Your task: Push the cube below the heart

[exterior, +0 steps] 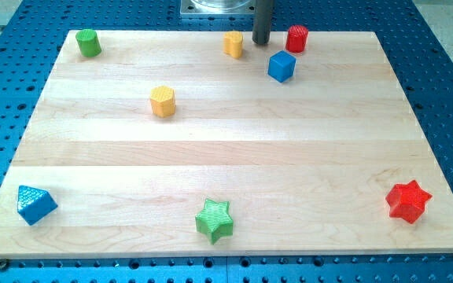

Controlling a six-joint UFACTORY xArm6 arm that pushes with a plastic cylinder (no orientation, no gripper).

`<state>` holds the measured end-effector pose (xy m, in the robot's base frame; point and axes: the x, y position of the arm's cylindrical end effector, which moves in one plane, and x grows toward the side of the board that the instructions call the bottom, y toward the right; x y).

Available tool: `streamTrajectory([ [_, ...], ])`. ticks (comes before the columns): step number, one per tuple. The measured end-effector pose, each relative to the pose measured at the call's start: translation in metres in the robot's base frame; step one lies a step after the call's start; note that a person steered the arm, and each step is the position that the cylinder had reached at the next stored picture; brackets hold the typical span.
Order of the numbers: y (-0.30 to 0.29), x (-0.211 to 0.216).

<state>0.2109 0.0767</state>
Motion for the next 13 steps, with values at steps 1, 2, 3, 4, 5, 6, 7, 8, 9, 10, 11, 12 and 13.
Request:
streamTrajectory([
  [1,0.043,0.005],
  [2,0.086,0.005],
  [3,0.113,0.003],
  [4,0.089,-0.003],
  [5,0.046,0.02],
  [6,0.046,0.025],
  [7,0.046,0.026],
  [8,0.046,0.035],
  [9,0.046,0.061],
  [10,0.046,0.092],
  [11,0.041,0.112],
  [12,0.041,0.113],
  [13,0.041,0.113],
])
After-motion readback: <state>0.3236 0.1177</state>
